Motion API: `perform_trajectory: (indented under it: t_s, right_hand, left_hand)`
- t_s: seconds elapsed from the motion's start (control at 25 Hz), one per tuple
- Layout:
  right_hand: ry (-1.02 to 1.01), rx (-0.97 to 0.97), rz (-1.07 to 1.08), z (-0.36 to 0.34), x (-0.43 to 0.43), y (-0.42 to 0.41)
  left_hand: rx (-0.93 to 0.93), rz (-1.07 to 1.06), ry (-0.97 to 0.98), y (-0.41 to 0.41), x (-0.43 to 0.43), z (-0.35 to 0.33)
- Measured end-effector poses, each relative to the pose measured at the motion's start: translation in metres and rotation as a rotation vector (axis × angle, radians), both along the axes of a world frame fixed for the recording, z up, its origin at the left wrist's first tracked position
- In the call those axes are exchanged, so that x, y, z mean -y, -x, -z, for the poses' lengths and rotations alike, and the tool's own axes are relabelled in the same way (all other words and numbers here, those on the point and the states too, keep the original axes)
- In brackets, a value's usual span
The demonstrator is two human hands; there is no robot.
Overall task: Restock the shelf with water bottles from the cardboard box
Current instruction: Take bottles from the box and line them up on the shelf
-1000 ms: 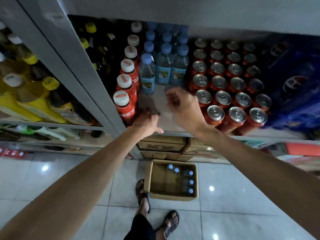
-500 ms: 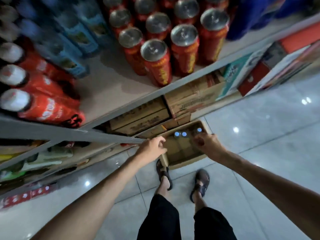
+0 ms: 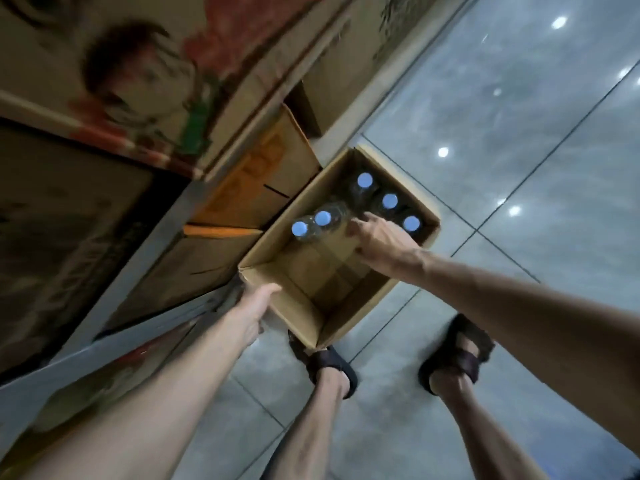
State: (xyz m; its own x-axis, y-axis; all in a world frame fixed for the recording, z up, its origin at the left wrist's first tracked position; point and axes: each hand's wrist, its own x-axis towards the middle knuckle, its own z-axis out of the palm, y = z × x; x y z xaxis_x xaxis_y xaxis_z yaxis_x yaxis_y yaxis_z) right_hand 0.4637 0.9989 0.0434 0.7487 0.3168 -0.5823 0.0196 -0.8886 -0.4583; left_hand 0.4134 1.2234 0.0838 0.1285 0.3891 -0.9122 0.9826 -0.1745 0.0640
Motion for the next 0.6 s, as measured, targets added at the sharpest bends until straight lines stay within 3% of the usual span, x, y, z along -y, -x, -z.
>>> perform_trajectory:
  t_s: [0.2, 0.4, 0.6]
  right_hand:
    - [0.077, 0.139, -0.125, 0.101, -0.055, -0.029]
    - [0.085, 0.211, -0.219, 0.140, -0.076, -0.041]
    - [-0.054, 0.195, 0.053, 0.126, -0.057, -0.025]
  left_hand:
    - [0.054, -0.143, 0.011, 0.000, -0.010, 0.100]
    - [0.042, -0.060, 0.001, -0.005, -0.022, 0.130]
    - [0.043, 0.000, -0.027, 0.004, -0.035, 0.121]
